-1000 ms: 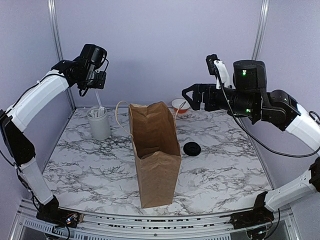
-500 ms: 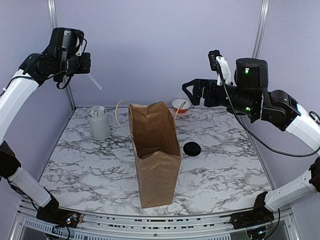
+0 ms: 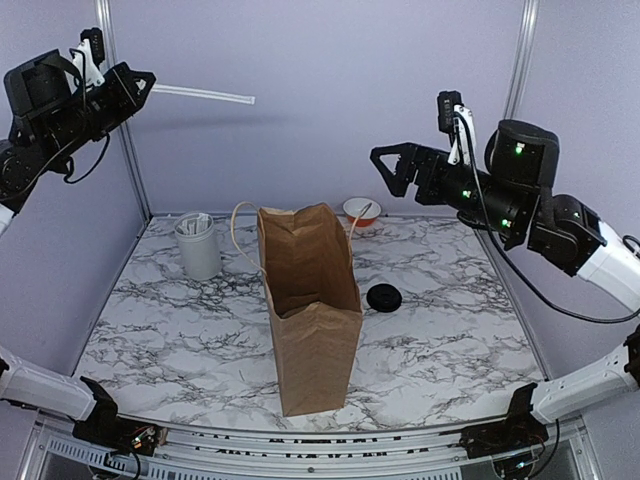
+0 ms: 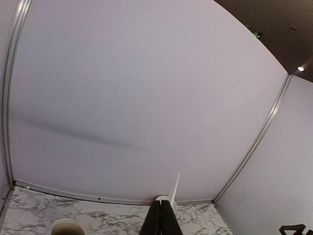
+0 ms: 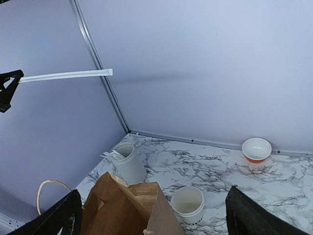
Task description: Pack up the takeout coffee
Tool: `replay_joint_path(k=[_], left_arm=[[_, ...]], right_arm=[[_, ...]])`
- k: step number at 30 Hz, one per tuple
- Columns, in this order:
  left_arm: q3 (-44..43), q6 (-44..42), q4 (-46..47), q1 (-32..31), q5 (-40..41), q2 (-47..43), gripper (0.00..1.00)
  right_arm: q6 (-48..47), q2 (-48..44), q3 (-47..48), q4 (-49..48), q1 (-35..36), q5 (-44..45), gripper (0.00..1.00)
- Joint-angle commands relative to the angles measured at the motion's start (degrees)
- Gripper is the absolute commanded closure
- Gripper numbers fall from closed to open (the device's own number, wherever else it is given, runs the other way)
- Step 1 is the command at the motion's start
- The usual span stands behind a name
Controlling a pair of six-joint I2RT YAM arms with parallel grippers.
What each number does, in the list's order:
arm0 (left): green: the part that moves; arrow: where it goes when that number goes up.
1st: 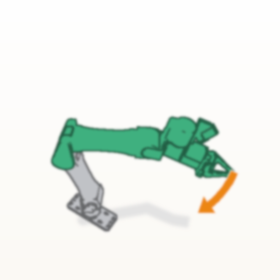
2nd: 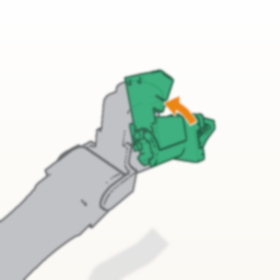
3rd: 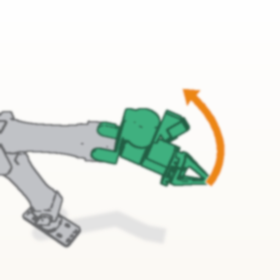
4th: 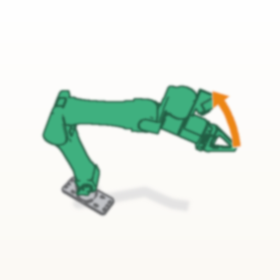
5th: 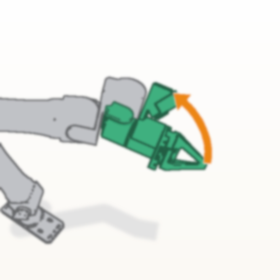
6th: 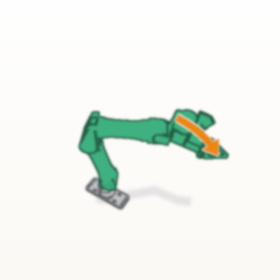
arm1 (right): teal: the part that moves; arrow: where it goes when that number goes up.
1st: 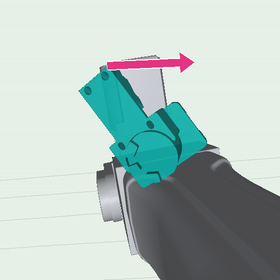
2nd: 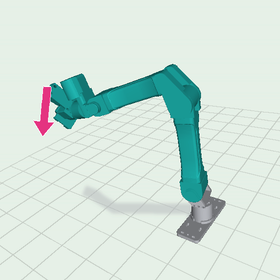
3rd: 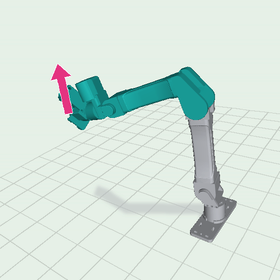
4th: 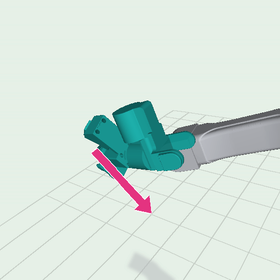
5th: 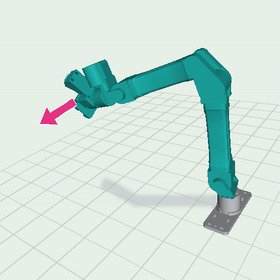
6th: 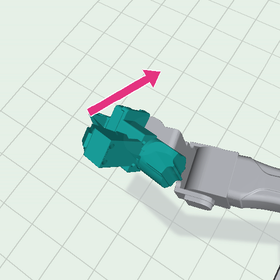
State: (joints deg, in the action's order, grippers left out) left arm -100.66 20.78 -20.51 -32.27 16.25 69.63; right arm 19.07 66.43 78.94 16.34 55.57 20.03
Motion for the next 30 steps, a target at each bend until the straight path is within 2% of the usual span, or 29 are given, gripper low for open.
replay_joint_path(k=[1,10,15,23,30], left_arm=[[4.77,10.52,13.31,-0.13,-13.12,-1.35,1.00],[13.79,25.80,28.70,-0.07,-27.07,-1.43,1.00],[17.50,33.37,35.05,-1.39,-32.07,0.82,1.00],[19.78,34.68,37.60,-9.27,-30.84,3.64,1.00],[21.16,35.94,39.40,-12.45,-30.37,4.73,1.00]], right_arm=[[2.39,-1.11,-1.66,-10.66,-0.46,-5.03,0.01],[8.05,-1.13,-6.73,-25.86,-0.42,-9.21,0.01],[12.40,-0.06,-10.22,-37.07,-0.42,-10.97,0.01],[16.27,2.40,-14.05,-49.33,-0.46,-8.02,0.01],[18.29,1.60,-18.92,-60.12,-0.47,-3.17,0.05]])
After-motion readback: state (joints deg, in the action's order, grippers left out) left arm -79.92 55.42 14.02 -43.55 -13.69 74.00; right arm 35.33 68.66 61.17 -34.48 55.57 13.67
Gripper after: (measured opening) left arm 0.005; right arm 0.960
